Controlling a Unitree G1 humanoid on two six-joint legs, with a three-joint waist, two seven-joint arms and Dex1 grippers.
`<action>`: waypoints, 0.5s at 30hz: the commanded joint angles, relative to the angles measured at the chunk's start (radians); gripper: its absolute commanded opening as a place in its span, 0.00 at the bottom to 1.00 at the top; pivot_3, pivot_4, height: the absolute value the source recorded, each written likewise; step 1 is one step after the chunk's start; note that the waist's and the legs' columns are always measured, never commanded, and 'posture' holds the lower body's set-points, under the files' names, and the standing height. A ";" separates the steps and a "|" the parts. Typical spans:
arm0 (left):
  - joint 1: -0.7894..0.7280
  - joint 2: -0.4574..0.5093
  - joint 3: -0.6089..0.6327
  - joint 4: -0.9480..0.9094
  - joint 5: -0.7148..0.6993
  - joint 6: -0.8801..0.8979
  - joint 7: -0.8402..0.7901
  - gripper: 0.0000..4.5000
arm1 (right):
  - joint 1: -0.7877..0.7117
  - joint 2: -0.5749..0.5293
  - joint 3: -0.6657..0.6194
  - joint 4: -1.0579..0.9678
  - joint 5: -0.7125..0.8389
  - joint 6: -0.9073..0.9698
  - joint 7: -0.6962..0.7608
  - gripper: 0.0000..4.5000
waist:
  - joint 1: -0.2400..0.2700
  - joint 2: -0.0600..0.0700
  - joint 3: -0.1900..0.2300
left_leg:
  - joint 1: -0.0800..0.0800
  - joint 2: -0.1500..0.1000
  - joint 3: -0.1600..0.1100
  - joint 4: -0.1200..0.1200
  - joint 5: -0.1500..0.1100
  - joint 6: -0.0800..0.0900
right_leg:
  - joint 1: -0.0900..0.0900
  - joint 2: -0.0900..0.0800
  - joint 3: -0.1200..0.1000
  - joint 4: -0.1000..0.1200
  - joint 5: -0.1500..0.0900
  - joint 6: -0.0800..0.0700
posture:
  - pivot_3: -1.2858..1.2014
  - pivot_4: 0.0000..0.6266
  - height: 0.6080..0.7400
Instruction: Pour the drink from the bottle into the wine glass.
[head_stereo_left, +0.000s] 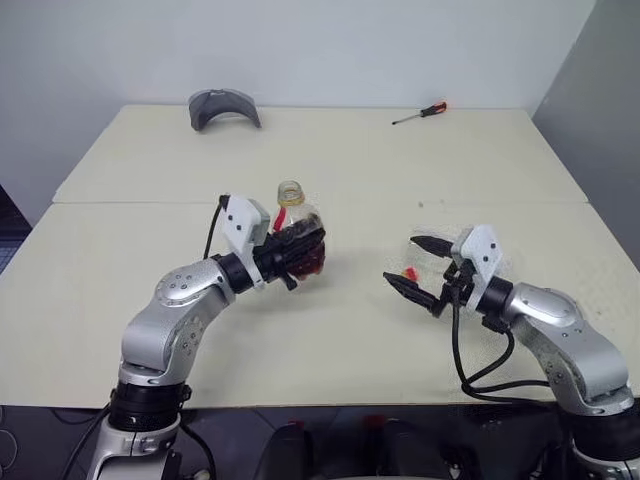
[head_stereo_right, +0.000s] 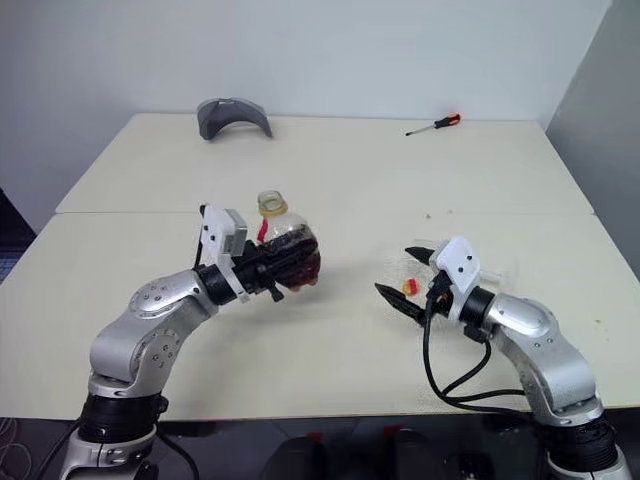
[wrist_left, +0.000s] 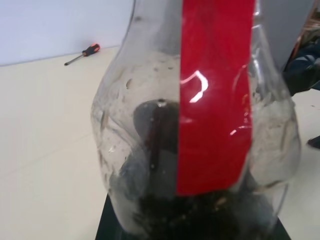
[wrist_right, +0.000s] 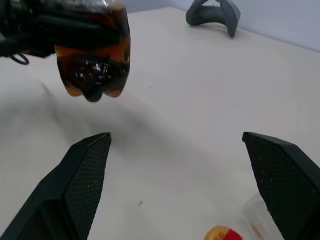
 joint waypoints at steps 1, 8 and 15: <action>-0.004 -0.009 0.076 0.019 0.047 -0.048 0.096 0.20 | -0.116 0.060 0.001 -0.055 0.051 0.049 -0.056 0.99 | 0.000 0.000 0.000 | 0.000 0.000 0.000 0.000 0.000 0.000 | 0.000 0.000 0.000 0.000 0.000 0.000 | 0.52 0.24 1.00; -0.075 0.007 0.185 0.246 0.149 -0.176 0.227 0.20 | -0.227 0.162 0.038 -0.022 0.105 0.105 -0.080 0.99 | 0.006 -0.001 0.000 | -0.001 -0.001 -0.001 0.000 0.000 0.000 | 0.000 -0.001 -0.001 0.000 0.000 0.000 | 0.52 0.24 1.00; -0.207 0.067 0.305 0.585 0.211 -0.361 0.321 0.20 | -0.302 0.214 0.060 0.015 0.155 0.118 -0.049 0.99 | 0.004 -0.003 0.000 | -0.002 -0.001 -0.001 0.000 0.000 0.000 | 0.000 -0.002 -0.003 -0.001 0.000 0.000 | 0.52 0.24 1.00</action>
